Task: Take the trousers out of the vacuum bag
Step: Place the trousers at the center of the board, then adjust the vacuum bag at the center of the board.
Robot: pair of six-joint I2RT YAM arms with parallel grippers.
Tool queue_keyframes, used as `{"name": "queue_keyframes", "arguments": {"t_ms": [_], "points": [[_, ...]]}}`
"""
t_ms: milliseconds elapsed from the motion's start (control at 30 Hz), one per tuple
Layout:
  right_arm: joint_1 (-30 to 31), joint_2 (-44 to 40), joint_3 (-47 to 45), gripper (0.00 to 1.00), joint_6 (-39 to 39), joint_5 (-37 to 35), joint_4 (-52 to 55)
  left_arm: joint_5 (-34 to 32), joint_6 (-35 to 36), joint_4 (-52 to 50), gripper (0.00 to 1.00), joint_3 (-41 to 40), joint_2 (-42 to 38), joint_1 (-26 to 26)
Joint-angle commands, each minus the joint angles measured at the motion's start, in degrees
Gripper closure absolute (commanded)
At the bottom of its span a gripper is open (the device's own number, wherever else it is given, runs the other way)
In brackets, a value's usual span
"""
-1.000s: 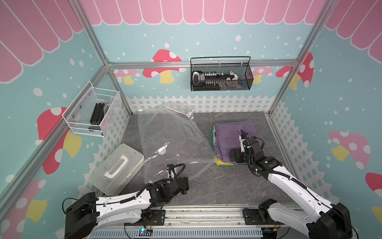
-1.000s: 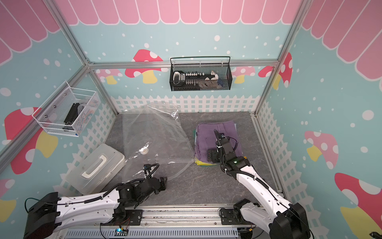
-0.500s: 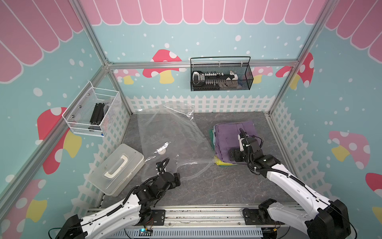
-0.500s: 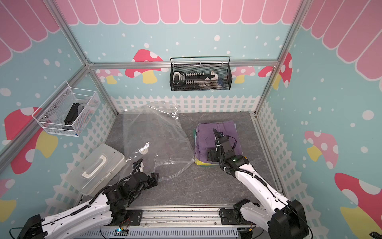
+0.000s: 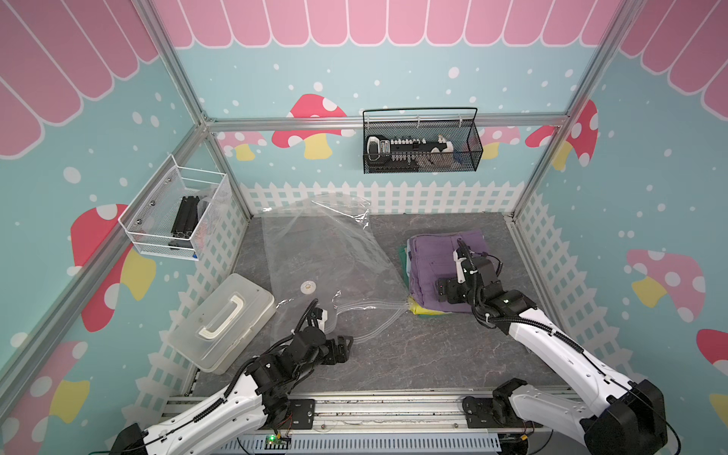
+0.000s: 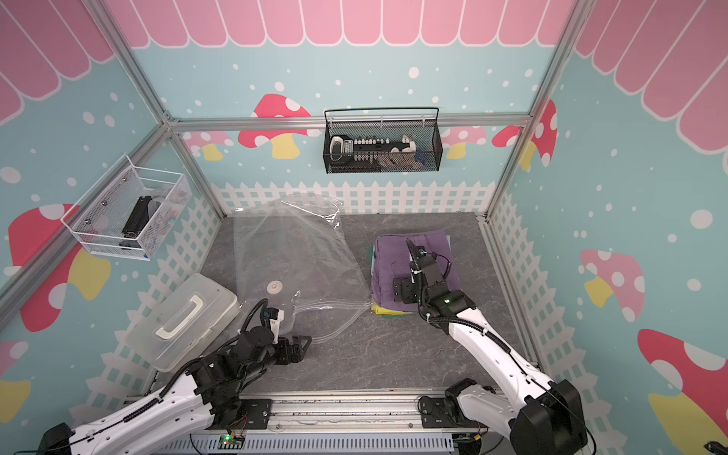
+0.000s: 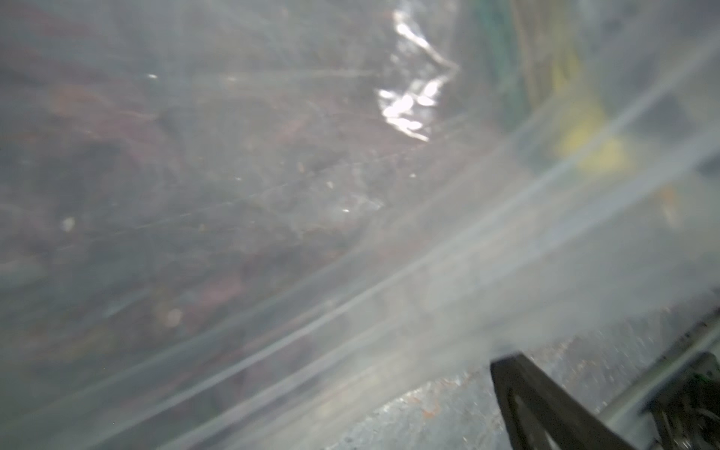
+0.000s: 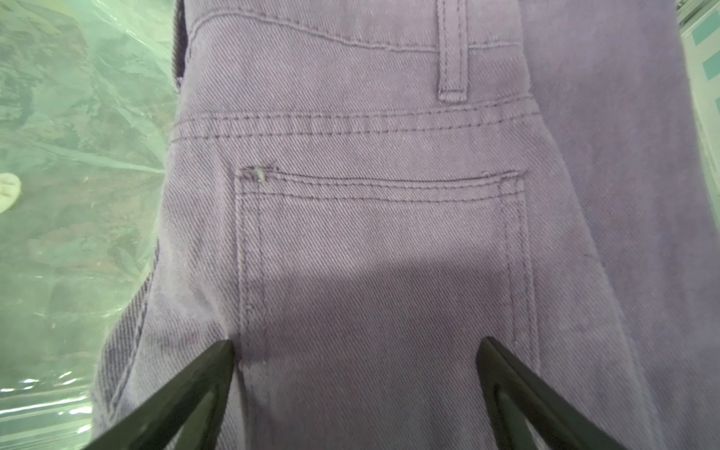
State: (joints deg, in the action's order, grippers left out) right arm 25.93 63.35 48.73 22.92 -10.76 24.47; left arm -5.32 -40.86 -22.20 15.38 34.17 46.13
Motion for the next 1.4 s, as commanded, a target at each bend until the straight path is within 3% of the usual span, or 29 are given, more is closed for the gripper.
{"name": "queue_keyframes", "arguments": {"t_ms": [0,133,300,733,1100,1367], "points": [[0.2,0.4,1.3,0.01,-1.4,-0.6,0.8,9.1,3.6,1.1,0.02,2.0,-1.7,-0.4],[0.1,0.2,1.5,0.01,-1.4,-0.7,0.9,13.8,2.2,3.3,0.02,1.8,-2.3,-0.3],[0.1,0.5,1.9,0.01,-1.4,-0.6,1.0,13.8,-0.4,4.7,0.02,3.1,-1.9,0.3],[0.2,0.3,3.2,0.02,-0.8,-1.0,1.5,-1.8,-12.4,8.6,0.01,7.2,5.9,7.8],[0.1,1.1,3.2,0.01,-0.8,-0.6,0.5,-2.1,-15.3,25.3,0.01,7.2,11.3,9.7],[0.2,1.6,3.2,0.01,-0.3,-0.1,-0.1,-4.9,-17.8,29.5,0.01,8.9,16.4,10.7]]}}
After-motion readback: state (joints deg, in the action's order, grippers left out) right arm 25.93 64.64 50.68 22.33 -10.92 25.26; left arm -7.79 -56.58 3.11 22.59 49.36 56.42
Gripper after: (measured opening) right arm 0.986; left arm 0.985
